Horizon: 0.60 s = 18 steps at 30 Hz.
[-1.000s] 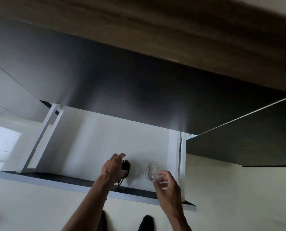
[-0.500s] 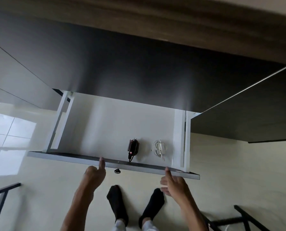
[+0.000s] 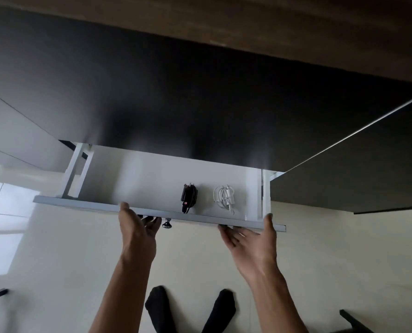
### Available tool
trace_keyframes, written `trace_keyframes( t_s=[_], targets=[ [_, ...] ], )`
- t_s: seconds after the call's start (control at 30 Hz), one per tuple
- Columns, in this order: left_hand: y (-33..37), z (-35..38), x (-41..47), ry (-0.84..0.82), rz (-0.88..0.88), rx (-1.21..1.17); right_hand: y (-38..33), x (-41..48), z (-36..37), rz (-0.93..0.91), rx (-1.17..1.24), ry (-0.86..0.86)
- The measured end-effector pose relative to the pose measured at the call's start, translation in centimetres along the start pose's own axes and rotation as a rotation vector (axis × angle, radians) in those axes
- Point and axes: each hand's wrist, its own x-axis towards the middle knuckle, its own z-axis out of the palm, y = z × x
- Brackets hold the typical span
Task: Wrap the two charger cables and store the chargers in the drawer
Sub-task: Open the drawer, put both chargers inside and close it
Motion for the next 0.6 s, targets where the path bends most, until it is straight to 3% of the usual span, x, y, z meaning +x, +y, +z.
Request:
trace_keyframes(
  t_s=[0.13, 0.33, 0.6],
  targets=[
    [0.9, 3.2, 2.3, -0.100, -0.042, -0.103, -1.9, 1.9, 3.5, -0.004, 0.216, -0.100],
    [1.3, 9.2, 2.4, -0.315, -0.034, -0.168, -5.4, 4.7, 8.4, -0.080, 0.154, -0.174],
    [1.1, 7.0, -0.3, -0.433, 0.061, 0.254, -5.1, 2.6, 6.6, -0.162, -0.123, -0.197]
  ],
)
